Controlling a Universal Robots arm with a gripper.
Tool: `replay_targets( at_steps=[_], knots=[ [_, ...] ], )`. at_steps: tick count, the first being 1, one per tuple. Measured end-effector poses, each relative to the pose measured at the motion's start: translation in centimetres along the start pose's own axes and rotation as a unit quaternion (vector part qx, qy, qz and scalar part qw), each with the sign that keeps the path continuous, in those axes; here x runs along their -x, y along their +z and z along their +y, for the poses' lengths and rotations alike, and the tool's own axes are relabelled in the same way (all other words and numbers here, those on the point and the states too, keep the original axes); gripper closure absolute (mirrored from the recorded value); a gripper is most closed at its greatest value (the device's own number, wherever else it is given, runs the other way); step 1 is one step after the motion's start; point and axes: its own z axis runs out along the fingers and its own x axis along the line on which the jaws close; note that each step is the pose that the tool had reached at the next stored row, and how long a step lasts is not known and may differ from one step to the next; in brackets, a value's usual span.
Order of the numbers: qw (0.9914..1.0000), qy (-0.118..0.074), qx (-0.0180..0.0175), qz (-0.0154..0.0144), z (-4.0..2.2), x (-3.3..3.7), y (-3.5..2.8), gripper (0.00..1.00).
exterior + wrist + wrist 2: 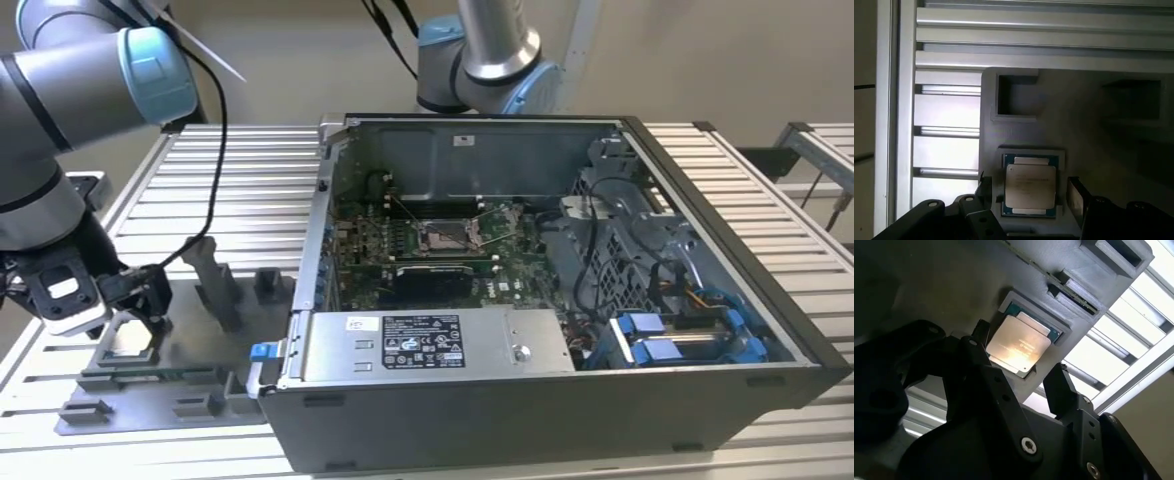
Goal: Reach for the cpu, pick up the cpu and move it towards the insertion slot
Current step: 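Pick up the cpu and move it towards the insertion slot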
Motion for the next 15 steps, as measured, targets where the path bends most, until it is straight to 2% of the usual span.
replay_targets(
  at_steps=[8,15],
  knots=[
    [1.0,0.0,0.0,0.0003,-0.18,0.02,0.62,0.0],
    [1.0,0.0,0.0,0.0004,-0.2,0.2,0.88,0.0]
  ],
)
